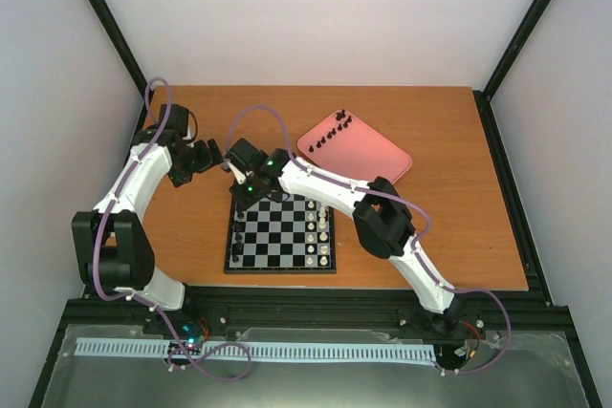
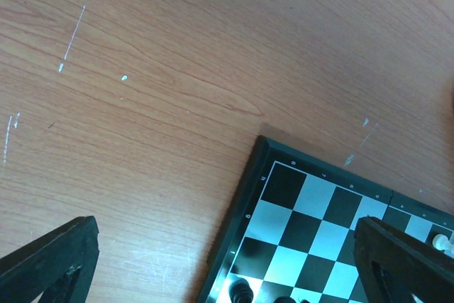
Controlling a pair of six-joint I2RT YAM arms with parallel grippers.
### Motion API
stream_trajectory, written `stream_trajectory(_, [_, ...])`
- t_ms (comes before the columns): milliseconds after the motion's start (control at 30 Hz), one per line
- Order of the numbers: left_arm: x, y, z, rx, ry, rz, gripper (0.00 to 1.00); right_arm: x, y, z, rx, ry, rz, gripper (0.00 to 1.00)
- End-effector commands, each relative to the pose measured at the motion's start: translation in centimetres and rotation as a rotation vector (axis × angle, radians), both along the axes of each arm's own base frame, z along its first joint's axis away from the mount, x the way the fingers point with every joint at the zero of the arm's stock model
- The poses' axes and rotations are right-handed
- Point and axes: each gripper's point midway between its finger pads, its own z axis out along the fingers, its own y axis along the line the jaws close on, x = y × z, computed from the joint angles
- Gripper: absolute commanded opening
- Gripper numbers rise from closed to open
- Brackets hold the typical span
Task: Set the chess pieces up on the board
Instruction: Place the chess piece on the chessboard.
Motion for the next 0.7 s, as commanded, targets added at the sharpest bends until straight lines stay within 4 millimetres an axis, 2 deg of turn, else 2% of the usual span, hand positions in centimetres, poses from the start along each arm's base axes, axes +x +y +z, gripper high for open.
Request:
stream_trajectory(0, [-0.1, -0.1, 1.1, -0.007, -0.035, -0.003, 1.0, 0.0, 1.6, 0.0, 0.022, -0.022, 0.031, 0.03])
stream_trajectory(533, [-0.1, -0.2, 1.0, -0.009, -0.032, -0.021, 1.0, 1.0, 2.2, -2.3, -0.016, -0.052, 0.046, 0.03])
stream_trajectory(567, [-0.1, -0.2, 1.0, -0.009, -0.032, -0.023, 1.0, 1.3, 2.6, -1.6, 0.0, -0.064, 0.045, 0.03])
stream_trajectory(667, [0.0, -0.2, 1.0, -0.008, -0.033, -0.025, 1.0, 1.4, 2.7, -2.0, -0.003, -0.059, 0.047, 0.03])
